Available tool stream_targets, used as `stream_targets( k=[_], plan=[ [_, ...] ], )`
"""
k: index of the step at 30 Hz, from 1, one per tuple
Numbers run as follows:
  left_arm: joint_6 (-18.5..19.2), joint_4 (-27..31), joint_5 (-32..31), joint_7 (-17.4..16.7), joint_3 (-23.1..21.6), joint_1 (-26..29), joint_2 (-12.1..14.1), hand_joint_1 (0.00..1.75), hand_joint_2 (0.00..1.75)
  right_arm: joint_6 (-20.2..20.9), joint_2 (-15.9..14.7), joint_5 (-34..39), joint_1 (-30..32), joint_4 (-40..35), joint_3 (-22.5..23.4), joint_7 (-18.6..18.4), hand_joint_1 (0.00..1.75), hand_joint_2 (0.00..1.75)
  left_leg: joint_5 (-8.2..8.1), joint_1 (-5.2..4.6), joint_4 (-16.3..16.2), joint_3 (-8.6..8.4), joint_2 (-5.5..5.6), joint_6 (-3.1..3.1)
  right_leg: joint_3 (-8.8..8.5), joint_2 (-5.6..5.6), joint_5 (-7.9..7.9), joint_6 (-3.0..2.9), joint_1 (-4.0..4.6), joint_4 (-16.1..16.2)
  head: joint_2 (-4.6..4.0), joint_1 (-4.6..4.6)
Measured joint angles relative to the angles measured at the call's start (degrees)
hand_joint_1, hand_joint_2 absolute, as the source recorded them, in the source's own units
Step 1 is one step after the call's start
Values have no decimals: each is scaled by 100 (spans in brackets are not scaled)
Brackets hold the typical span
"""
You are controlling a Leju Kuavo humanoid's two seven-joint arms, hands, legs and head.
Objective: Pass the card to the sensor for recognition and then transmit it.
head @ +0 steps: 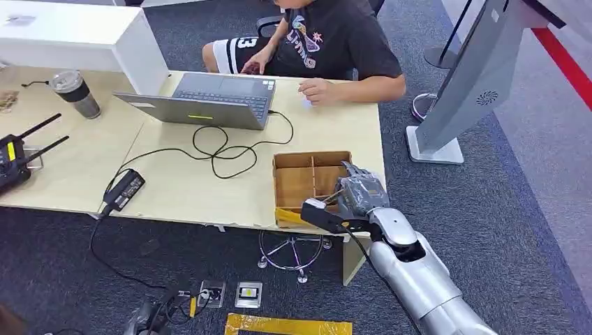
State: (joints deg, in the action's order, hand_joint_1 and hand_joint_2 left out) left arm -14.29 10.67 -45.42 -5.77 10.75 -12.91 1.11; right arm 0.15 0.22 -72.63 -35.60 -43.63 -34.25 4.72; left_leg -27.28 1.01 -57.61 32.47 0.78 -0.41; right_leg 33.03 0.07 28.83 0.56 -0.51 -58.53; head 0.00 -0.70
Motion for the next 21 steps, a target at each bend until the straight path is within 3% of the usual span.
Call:
stream_targets(
  k=[11, 17, 21],
  plan=[
    [-17, 0, 22, 0, 0, 21, 7, 0, 175, -315, -37, 98, -117, -215, 57, -129, 175, 175, 1, -1, -1, 0, -1, 0, 2, 1, -1, 0, -1, 0, -2, 0],
    [-15, 0, 13, 0, 0, 32, 9, 0, 175, 158, -258, 76, -591, -1325, 490, -162, 175, 175, 3, -1, -2, -4, -3, 0, 0, 3, -1, 1, -1, 0, 0, 0],
    [-13, 0, 17, 0, 0, 33, 7, 0, 175, 245, -319, 76, -638, -1775, 641, -160, 175, 175, 3, -1, -2, -2, -2, 0, 1, 0, -1, 0, -1, 0, -2, 0]
  ],
)
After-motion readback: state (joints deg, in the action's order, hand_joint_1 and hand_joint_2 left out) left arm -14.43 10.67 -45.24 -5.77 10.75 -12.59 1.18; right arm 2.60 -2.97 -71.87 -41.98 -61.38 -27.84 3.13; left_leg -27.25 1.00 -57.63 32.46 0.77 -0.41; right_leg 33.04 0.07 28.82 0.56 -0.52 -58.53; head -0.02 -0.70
